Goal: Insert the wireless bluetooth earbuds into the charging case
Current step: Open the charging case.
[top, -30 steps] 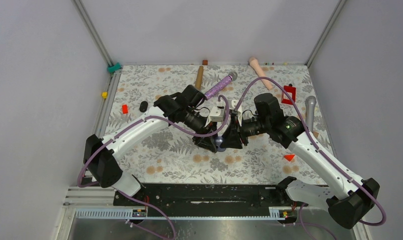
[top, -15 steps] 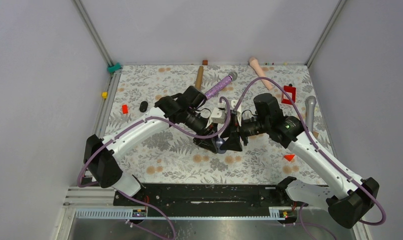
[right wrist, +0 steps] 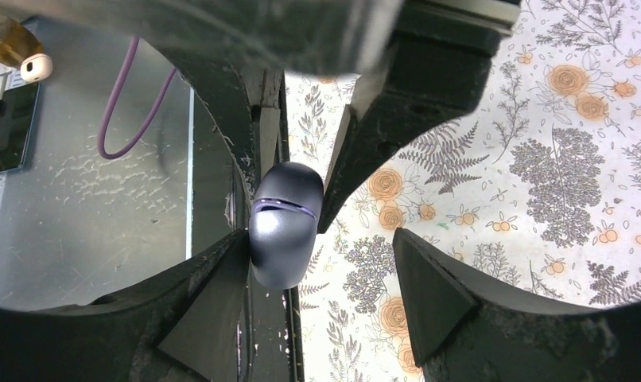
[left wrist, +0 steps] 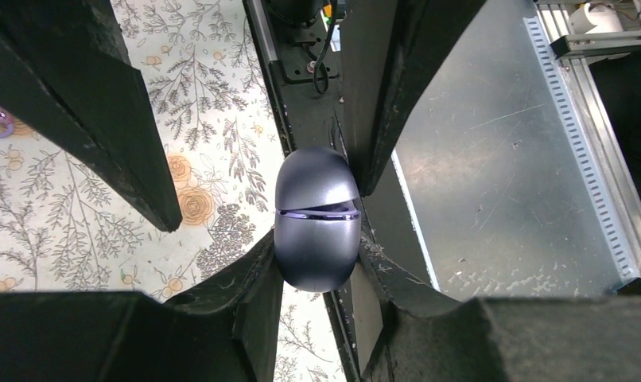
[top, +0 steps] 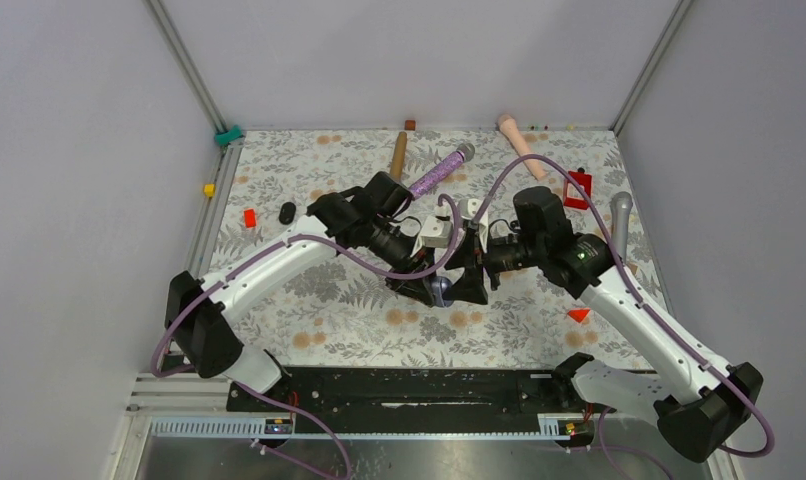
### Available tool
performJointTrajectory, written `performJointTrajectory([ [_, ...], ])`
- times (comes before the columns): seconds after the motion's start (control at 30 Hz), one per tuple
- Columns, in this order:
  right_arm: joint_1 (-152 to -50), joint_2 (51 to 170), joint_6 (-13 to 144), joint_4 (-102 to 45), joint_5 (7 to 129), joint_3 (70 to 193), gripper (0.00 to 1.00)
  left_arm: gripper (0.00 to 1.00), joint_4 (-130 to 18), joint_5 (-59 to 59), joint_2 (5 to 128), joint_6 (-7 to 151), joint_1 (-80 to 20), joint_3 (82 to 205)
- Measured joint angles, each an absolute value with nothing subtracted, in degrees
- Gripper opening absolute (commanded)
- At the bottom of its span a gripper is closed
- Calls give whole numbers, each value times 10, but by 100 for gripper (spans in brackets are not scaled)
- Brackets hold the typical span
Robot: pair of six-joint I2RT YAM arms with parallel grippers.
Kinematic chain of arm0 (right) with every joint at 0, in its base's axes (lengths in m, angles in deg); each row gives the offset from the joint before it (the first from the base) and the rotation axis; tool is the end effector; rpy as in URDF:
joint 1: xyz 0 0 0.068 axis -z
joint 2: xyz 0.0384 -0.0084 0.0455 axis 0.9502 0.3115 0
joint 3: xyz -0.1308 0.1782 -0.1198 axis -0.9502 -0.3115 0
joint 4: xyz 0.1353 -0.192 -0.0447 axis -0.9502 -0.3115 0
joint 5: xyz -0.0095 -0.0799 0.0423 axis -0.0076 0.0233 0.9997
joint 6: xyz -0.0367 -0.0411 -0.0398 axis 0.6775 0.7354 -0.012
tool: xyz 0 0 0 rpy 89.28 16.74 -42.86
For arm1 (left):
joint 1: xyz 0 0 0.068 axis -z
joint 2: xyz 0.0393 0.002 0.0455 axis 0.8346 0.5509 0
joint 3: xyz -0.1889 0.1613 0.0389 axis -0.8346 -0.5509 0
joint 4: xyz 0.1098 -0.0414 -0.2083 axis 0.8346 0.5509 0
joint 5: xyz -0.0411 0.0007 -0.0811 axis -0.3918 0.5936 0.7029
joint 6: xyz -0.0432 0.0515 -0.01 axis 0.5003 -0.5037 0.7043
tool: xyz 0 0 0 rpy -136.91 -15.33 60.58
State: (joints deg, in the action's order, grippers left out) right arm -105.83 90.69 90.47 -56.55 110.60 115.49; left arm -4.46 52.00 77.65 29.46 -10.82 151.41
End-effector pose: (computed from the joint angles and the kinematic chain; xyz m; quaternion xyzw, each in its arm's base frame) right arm 0.1588 0.1573 0.3235 -0.5354 0.6135 0.4229 0.3976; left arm 0.1681 -0.2404 0.3036 0.6260 0.5623 -0.5078 0.1847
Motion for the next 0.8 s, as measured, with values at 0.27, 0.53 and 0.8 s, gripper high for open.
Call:
performJointTrajectory([
  [0.27,-1040,876,913,-575,1088,1155,77,0,-50,510,747,288,-111,1497],
  [0.53,-1019,843,925,-581,1053,1156,86,0,-66,509,735,300,-114,1488],
  [0.8,-996,832,924,-614,983,1216,92,0,-115,477,688,337,-174,1478],
])
